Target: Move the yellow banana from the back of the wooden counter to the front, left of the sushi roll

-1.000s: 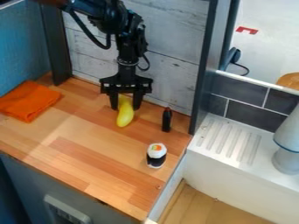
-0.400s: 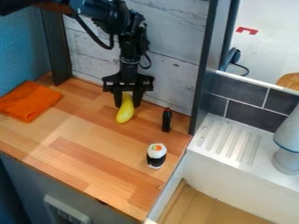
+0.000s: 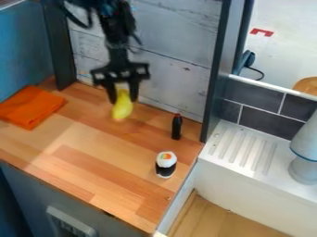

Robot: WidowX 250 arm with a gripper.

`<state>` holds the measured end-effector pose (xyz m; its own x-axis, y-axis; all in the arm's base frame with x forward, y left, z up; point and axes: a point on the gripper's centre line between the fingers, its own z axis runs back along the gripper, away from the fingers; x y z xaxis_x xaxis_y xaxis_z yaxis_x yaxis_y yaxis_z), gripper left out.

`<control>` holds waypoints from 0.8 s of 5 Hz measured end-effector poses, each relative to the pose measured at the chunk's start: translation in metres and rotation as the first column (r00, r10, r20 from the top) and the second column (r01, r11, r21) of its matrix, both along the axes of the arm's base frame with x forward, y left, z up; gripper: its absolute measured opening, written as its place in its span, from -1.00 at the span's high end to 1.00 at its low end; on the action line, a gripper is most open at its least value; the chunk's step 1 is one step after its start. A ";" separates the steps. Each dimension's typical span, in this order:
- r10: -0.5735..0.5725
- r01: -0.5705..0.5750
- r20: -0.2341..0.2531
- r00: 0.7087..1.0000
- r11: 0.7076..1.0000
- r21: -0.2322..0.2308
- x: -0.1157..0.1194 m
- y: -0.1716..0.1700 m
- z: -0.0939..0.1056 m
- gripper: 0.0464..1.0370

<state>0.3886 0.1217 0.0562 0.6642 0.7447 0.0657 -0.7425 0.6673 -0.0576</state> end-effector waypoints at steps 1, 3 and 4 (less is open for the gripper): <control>0.109 -0.110 -0.042 0.993 0.994 -0.006 -0.030 0.005 0.016 -0.04; 0.056 -0.055 -0.123 0.991 0.998 0.005 -0.102 -0.031 0.001 -0.04; -0.047 0.051 -0.136 0.990 0.998 0.026 -0.112 -0.055 -0.015 -0.04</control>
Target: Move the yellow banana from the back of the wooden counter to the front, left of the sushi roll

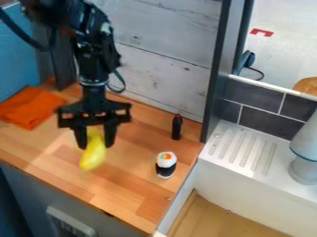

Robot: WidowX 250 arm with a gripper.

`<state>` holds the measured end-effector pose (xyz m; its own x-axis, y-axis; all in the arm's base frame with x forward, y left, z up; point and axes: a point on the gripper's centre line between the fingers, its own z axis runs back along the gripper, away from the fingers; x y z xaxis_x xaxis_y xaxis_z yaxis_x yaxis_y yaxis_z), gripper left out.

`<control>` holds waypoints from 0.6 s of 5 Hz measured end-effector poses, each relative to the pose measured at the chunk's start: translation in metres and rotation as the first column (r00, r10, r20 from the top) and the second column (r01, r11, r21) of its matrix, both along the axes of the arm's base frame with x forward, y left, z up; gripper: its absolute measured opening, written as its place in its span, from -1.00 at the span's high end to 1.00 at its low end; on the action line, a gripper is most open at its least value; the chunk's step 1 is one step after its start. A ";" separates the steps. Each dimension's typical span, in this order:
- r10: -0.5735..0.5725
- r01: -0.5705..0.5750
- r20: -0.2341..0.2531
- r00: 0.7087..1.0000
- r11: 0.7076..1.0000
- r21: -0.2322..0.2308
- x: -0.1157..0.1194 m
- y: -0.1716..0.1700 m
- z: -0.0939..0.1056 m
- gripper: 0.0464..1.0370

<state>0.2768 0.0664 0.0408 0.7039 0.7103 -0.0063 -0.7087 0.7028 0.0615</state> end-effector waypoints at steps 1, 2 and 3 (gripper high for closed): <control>-0.093 0.093 -0.009 0.996 0.995 0.020 -0.005 -0.018 -0.022 -0.04; -0.142 0.143 -0.008 0.990 0.990 0.016 0.000 -0.027 -0.039 -0.04; -0.176 0.176 -0.009 0.984 0.984 0.038 0.010 -0.034 -0.054 -0.04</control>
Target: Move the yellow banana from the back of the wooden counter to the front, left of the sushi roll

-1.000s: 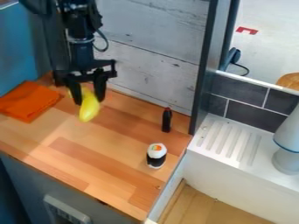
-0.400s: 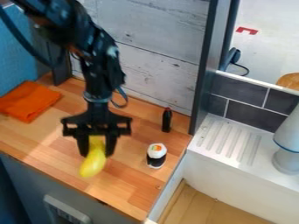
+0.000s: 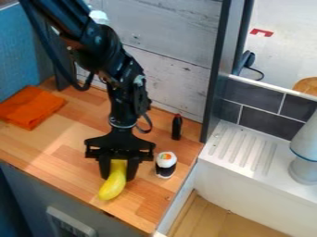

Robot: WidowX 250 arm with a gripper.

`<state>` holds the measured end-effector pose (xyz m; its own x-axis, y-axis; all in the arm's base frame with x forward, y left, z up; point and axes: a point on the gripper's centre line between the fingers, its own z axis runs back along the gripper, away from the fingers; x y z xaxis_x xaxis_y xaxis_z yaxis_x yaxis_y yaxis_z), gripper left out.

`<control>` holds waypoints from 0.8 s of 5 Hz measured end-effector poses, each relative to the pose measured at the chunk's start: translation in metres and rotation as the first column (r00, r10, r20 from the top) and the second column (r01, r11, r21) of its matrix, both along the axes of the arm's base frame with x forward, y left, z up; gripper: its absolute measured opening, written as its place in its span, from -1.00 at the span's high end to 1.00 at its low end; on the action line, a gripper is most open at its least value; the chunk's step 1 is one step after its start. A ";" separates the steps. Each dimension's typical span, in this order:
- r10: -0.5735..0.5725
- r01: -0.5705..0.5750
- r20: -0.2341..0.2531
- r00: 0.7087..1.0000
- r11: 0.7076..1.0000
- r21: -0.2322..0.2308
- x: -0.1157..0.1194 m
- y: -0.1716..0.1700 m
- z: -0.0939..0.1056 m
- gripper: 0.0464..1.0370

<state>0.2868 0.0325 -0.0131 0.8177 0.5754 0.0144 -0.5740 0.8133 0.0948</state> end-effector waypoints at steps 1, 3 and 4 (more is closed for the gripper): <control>-0.017 0.017 0.042 0.999 1.000 0.018 0.007 -0.002 -0.002 -0.15; -0.005 0.004 0.048 0.999 1.000 0.020 0.002 -0.004 0.001 -0.95; 0.001 0.002 0.101 0.995 1.000 -0.028 0.013 -0.002 0.032 -0.94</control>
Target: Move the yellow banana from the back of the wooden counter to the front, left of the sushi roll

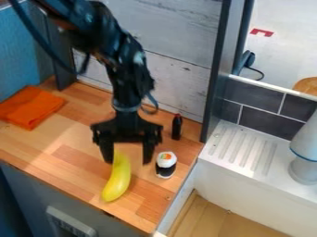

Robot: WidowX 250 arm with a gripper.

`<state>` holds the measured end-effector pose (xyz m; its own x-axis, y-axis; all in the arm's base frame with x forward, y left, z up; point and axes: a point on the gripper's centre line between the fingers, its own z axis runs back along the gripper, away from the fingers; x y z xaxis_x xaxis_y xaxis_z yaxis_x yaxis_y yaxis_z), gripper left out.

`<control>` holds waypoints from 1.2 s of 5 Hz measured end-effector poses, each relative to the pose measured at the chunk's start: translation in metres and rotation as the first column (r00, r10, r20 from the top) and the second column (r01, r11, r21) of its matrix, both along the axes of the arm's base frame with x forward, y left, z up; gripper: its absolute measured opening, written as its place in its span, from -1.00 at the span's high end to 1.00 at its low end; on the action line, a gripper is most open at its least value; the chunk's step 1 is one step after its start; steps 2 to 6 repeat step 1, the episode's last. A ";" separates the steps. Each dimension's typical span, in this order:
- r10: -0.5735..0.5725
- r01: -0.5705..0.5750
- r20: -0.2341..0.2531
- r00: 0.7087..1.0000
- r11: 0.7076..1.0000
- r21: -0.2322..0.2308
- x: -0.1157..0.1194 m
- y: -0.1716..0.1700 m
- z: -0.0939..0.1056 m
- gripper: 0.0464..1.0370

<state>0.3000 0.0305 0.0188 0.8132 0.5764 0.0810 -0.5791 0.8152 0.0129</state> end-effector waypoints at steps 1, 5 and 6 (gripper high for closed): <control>0.001 -0.002 0.037 0.999 1.000 0.018 -0.006 0.016 0.050 -0.93; 0.001 -0.002 0.037 0.999 1.000 0.018 -0.006 0.016 0.050 -0.93; 0.001 -0.002 0.037 0.999 1.000 0.018 -0.006 0.016 0.050 -0.93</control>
